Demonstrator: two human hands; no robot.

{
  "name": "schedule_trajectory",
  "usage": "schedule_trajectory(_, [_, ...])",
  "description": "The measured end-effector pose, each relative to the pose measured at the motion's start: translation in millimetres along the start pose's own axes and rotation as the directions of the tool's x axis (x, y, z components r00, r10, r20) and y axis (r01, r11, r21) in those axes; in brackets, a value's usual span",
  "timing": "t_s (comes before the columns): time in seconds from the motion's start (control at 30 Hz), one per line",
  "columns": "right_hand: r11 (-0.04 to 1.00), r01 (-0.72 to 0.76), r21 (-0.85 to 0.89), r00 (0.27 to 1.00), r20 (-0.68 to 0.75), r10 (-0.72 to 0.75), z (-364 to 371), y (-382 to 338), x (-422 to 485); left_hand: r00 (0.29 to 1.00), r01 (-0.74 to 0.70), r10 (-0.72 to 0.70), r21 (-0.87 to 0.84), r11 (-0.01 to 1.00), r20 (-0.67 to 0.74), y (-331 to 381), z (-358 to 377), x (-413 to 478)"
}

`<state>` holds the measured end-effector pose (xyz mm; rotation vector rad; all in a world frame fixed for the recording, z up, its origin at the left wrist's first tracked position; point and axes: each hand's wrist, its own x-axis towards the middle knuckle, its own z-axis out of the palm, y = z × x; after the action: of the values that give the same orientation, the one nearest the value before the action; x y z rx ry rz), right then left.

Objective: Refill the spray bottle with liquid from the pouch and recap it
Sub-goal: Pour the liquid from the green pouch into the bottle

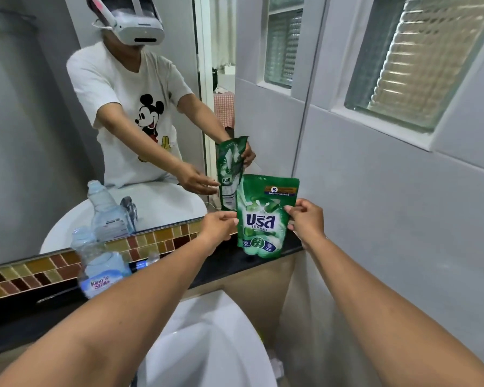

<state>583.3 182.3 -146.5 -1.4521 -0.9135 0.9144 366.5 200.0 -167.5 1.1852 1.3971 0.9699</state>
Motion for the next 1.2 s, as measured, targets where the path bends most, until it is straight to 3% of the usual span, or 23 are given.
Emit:
schedule_trajectory(0.47, [0.997,0.035,-0.068,0.987,-0.152,-0.045,-13.8,40.5,50.0,0.988,-0.01,-0.018,-0.179,0.984,-0.156,-5.5,62.9,64.2])
schedule_trajectory(0.67, [0.984,0.072,-0.16,0.984,-0.151,-0.097,-13.8,41.5,56.4,0.978,-0.021,-0.007,-0.132,0.991,-0.208,-0.8,69.1,74.3])
schedule_trajectory(1.0, [0.989,0.026,-0.147,0.991,-0.124,-0.045,-15.0,40.3,48.5,0.993,-0.023,0.015,-0.068,0.997,-0.12,-0.4,68.0,66.2])
schedule_trajectory(1.2, [0.987,-0.008,-0.162,0.994,-0.107,-0.01,-15.0,33.9,42.5,0.986,-0.064,0.07,0.049,0.997,-0.15,8.2,61.4,47.5])
